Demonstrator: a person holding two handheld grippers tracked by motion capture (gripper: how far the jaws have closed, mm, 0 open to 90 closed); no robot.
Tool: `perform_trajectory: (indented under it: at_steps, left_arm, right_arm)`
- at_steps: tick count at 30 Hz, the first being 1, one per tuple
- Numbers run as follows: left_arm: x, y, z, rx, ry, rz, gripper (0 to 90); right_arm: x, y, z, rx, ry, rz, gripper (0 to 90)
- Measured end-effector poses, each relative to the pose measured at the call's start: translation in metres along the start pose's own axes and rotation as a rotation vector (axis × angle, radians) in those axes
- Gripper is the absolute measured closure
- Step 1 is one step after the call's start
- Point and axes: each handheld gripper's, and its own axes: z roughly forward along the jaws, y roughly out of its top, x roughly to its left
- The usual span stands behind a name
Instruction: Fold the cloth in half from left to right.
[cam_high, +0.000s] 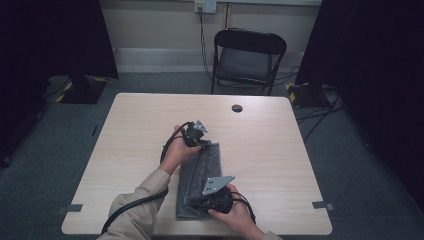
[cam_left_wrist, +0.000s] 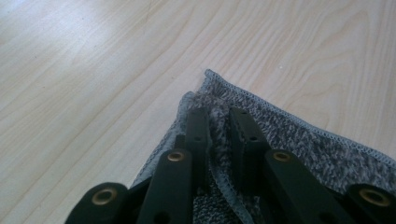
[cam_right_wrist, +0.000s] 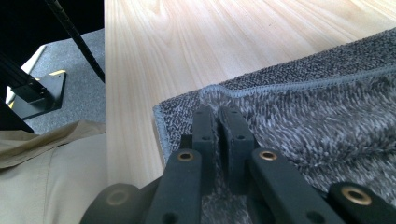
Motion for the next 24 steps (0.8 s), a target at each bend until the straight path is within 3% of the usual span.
perform_trajectory:
  at_steps: [12,24]
  left_arm:
    - [-0.004,0.001,-0.004,-0.032,0.005,-0.023,56.7]
    - [-0.004,0.0,-0.014,-0.056,0.032,-0.029,45.0]
  right_arm:
    - [-0.002,-0.002,-0.005,0.011,-0.021,-0.003,81.6]
    - [-0.006,-0.013,-0.016,0.024,-0.043,0.015,78.1]
